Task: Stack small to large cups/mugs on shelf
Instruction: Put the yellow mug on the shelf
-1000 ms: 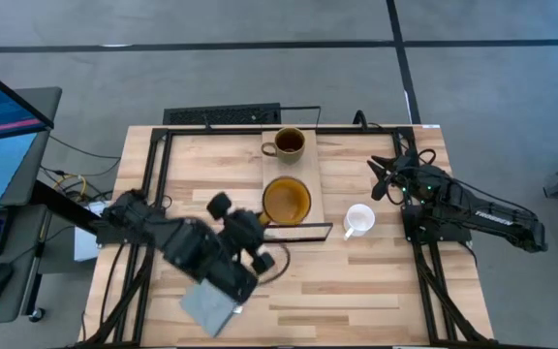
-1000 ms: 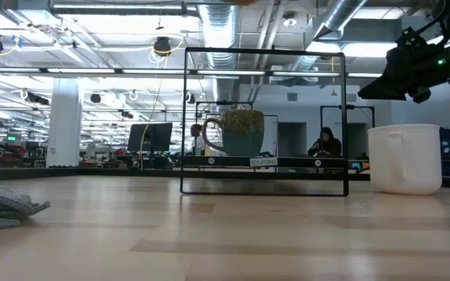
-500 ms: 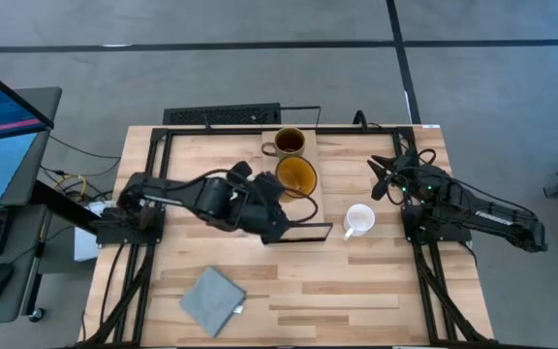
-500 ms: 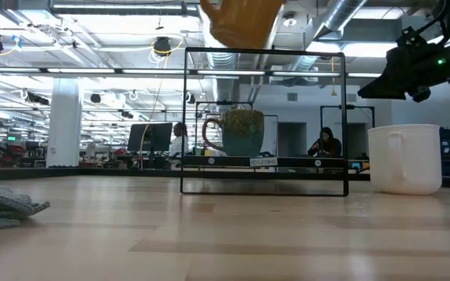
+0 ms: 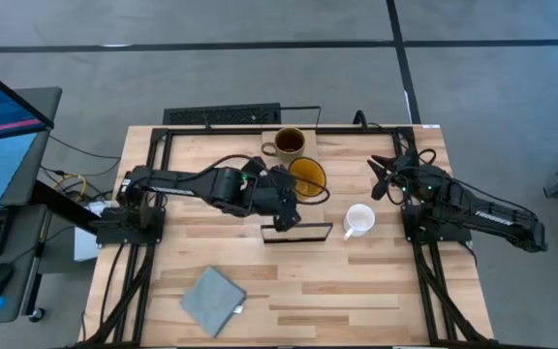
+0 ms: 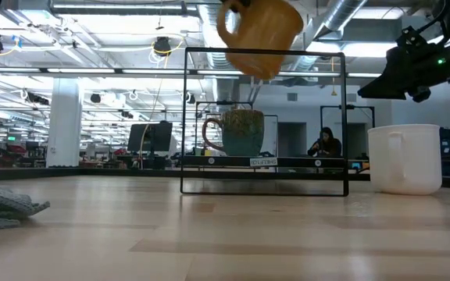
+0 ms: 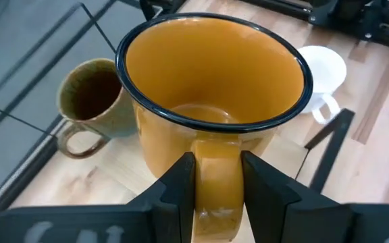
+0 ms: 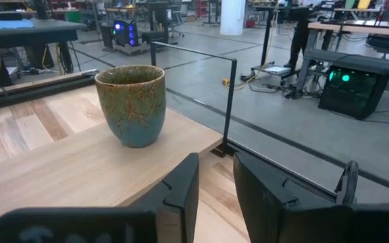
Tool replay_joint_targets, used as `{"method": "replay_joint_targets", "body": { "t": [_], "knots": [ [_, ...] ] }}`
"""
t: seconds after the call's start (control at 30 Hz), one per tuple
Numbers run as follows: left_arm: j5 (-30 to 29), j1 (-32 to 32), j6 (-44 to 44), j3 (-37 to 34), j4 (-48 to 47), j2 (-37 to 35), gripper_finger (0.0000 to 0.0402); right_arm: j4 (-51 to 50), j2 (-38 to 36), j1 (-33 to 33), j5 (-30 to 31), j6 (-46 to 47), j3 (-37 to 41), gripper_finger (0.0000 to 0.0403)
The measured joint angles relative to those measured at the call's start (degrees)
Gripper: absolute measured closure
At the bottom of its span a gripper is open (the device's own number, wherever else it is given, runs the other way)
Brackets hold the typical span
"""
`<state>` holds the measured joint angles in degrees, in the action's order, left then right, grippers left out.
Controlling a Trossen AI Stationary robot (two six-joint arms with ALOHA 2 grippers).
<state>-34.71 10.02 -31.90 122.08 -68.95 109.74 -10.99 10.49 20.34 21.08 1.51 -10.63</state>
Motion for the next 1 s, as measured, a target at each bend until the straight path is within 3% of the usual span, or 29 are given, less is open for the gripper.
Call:
{"method": "replay_joint_targets", "body": {
  "t": [0.4, 0.53, 1.0],
  "knots": [
    [6.56, -3.84, 2.81, -7.47, 7.33, -0.37, 0.0319, -0.87, -0.01, -0.04, 0.0, 0.01, 0.0, 0.0284],
    [6.21, -4.64, 3.41, -10.42, 11.24, -1.32, 0.0319, -0.97, -0.01, -0.04, -0.01, 0.02, 0.0, 0.0284],
    [11.87, -7.01, 4.12, -33.31, 33.26, -11.36, 0.0319, -0.97, 0.02, -0.04, -0.02, 0.03, 0.0, 0.0284]
  ]
}}
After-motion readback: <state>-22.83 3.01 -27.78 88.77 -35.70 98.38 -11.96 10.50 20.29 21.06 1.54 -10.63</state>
